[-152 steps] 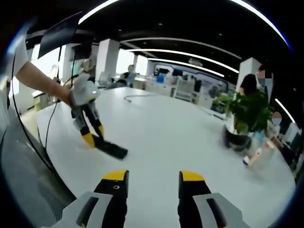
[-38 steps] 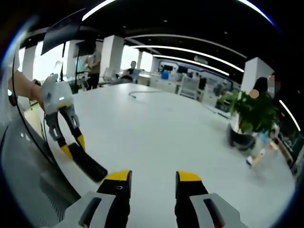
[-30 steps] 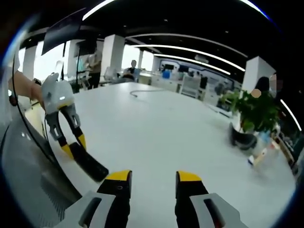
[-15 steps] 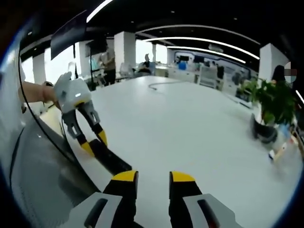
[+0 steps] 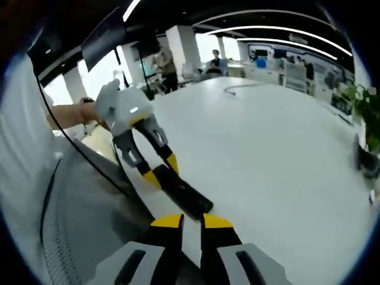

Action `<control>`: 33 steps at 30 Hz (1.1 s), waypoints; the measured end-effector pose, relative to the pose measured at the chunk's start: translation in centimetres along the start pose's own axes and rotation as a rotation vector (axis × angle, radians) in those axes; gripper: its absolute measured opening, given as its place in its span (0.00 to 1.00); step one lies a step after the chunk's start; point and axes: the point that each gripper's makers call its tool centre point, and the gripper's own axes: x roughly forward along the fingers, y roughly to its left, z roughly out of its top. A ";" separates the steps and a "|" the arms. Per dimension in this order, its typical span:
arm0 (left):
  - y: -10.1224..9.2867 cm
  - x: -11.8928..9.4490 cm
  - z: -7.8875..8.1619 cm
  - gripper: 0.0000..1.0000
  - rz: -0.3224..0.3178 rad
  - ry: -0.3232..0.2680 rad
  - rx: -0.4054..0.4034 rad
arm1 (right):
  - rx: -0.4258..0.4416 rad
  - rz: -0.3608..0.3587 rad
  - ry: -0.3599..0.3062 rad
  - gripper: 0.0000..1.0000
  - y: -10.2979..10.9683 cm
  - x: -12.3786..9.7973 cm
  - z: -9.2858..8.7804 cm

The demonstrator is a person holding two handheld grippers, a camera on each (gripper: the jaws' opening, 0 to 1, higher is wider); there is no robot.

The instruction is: Press the specified remote control buttons in sequence, fully releasing each button before pressing the next.

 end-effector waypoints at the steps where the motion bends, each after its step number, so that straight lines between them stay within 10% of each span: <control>1: 0.0 0.0 0.0 0.24 0.001 0.000 -0.001 | -0.016 0.011 0.003 0.03 0.2 0.3 0.1; 21: 0.0 0.1 0.0 0.24 0.005 -0.001 -0.012 | -0.101 0.129 0.096 0.00 1.5 4.9 0.0; 33: 0.0 0.1 0.0 0.24 0.005 0.013 -0.013 | -0.114 0.079 0.176 0.00 0.2 5.7 -1.3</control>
